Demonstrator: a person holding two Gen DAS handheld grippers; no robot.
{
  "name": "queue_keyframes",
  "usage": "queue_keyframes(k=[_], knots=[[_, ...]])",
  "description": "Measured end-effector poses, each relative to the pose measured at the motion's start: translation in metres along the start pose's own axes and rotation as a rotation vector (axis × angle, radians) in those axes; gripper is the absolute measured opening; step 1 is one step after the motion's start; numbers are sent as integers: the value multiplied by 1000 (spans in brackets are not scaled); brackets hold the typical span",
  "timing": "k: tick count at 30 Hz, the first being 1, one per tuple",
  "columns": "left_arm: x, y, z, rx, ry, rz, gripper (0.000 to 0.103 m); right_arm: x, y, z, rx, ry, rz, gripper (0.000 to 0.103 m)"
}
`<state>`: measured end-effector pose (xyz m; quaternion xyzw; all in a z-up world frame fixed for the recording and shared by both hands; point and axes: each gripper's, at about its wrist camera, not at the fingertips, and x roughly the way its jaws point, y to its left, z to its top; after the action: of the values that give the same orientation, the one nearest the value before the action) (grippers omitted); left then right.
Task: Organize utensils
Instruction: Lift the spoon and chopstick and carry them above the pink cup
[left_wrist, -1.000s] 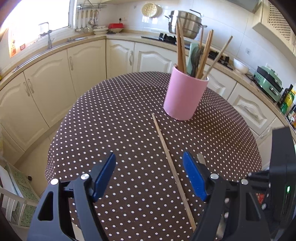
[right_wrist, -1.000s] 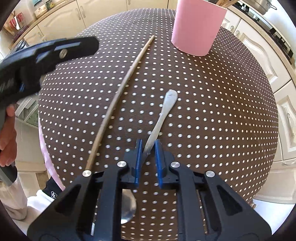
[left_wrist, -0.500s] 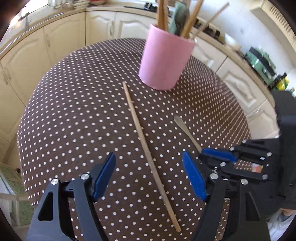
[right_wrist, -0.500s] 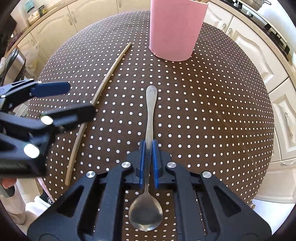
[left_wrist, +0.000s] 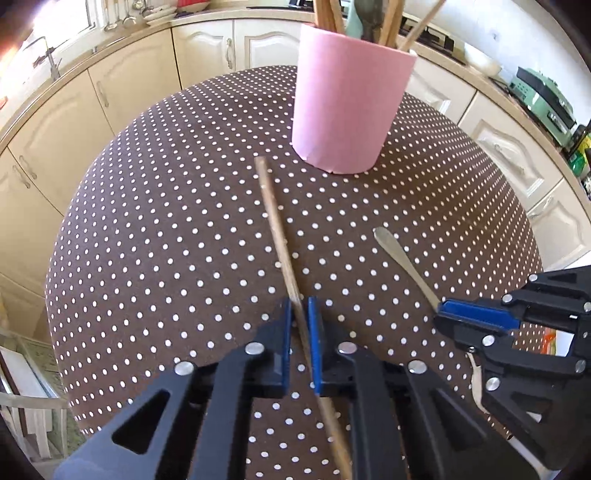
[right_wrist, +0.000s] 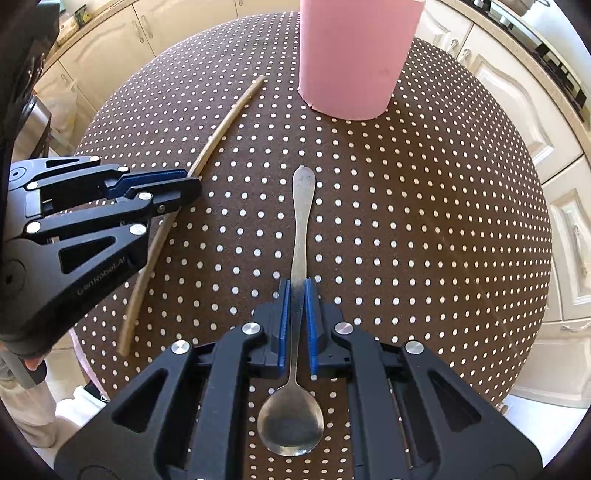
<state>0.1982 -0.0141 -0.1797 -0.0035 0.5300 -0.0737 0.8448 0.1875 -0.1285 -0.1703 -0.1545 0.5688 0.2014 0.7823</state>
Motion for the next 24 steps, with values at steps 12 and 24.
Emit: queue_keyframes(k=[12,24], knots=[[-39,27,-18,-49,-199,-87,5,-19,-4,-11,83,-244,64,8],[-95,45,-18,-98,-617,-227,5,-69,-27,-17,173,-545,163,8]])
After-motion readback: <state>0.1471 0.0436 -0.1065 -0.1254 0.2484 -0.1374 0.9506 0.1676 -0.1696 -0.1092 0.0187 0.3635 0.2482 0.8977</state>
